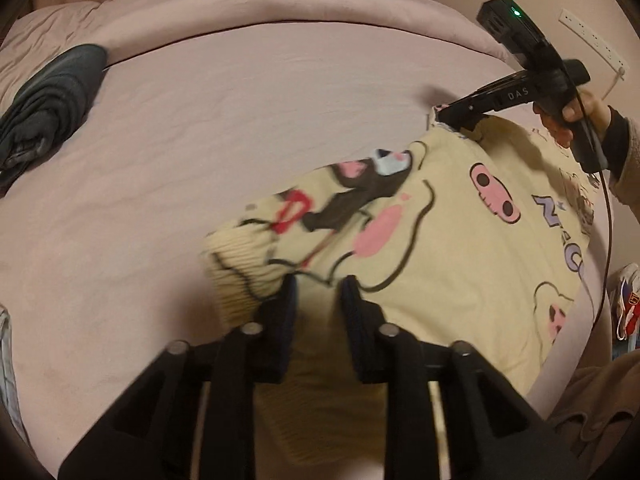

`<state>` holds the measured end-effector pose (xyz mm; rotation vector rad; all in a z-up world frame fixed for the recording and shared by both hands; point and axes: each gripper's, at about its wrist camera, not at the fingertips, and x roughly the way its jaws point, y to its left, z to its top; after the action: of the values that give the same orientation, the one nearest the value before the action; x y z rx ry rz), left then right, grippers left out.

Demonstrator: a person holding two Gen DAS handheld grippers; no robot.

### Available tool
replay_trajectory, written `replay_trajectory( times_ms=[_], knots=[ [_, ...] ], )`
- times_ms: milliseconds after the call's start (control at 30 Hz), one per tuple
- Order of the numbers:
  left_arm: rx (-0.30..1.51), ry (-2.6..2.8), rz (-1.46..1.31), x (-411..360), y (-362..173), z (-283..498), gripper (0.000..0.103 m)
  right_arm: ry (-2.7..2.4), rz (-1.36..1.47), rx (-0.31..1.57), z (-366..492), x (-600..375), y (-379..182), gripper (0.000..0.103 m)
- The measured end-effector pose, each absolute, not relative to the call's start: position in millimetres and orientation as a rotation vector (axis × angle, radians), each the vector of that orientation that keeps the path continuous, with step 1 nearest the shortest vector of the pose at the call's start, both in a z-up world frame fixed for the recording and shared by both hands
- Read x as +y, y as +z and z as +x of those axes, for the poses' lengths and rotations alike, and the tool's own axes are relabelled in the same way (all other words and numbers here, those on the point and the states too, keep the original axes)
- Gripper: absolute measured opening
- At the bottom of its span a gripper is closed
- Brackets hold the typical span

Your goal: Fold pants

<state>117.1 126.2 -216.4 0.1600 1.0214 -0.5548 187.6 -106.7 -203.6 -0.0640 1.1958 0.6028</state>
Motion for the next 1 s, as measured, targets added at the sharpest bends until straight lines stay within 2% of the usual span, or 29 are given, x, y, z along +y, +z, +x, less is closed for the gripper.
replay_trajectory(
  times_ms=[33,100,233,300,367,400,433,467,500,533,567,733,867,933,1000],
  knots=[
    [1.024,-0.552,0.16,129.8,-216.0,116.6,0.016,0.593,-0.088,1.17,185.7,-104.3,-201.9,0.007],
    [1.013,-0.518,0.209,127.1,-218.7,117.1,0.005,0.547,-0.15,1.14,188.9,-99.9,-199.6,0.006],
    [1.003,-0.491,0.255,122.2,-219.0,116.0,0.005,0.409,-0.174,1.031,191.4,-98.1,-195.5,0.006],
    [1.001,-0.476,0.272,120.3,-215.7,112.5,0.005,0.359,-0.176,1.07,192.3,-102.6,-201.2,0.008],
    [1.0,-0.466,0.284,118.0,-208.9,105.9,0.005,0.332,-0.157,1.033,173.8,-113.1,-194.1,0.012],
    [0.994,-0.468,0.287,116.5,-204.1,101.0,0.008,0.322,-0.131,0.97,155.2,-123.8,-183.7,0.015],
    [0.988,-0.467,0.289,114.6,-199.9,96.4,0.012,0.32,-0.109,0.931,140.2,-132.0,-177.2,0.026],
    [0.978,-0.473,0.286,111.5,-194.1,89.9,0.026,0.323,-0.064,0.887,118.5,-144.7,-169.6,0.041],
    [0.964,-0.479,0.278,109.8,-190.3,84.9,0.047,0.33,-0.015,0.853,98.1,-156.9,-164.8,0.047],
    [0.945,-0.487,0.264,103.3,-185.2,79.5,0.059,0.341,0.027,0.824,75.1,-169.2,-162.3,0.053],
    [0.932,-0.497,0.248,97.3,-181.0,75.1,0.073,0.348,0.053,0.811,52.6,-182.6,-163.5,0.053],
    [0.92,-0.606,0.19,46.1,-178.4,68.0,0.075,0.292,0.122,0.891,-12.1,-255.0,-192.0,0.053],
    [1.01,-0.567,0.256,19.9,-208.1,75.6,0.076,0.18,0.221,0.959,-28.0,-322.3,-214.9,0.052],
    [1.071,-0.52,0.296,18.2,-226.7,80.2,0.076,0.19,0.284,0.937,-39.9,-357.8,-212.7,0.052],
    [1.068,-0.515,0.271,22.2,-223.6,79.1,0.078,0.079,0.262,0.948,-51.6,-390.6,-205.3,0.052]
  ],
)
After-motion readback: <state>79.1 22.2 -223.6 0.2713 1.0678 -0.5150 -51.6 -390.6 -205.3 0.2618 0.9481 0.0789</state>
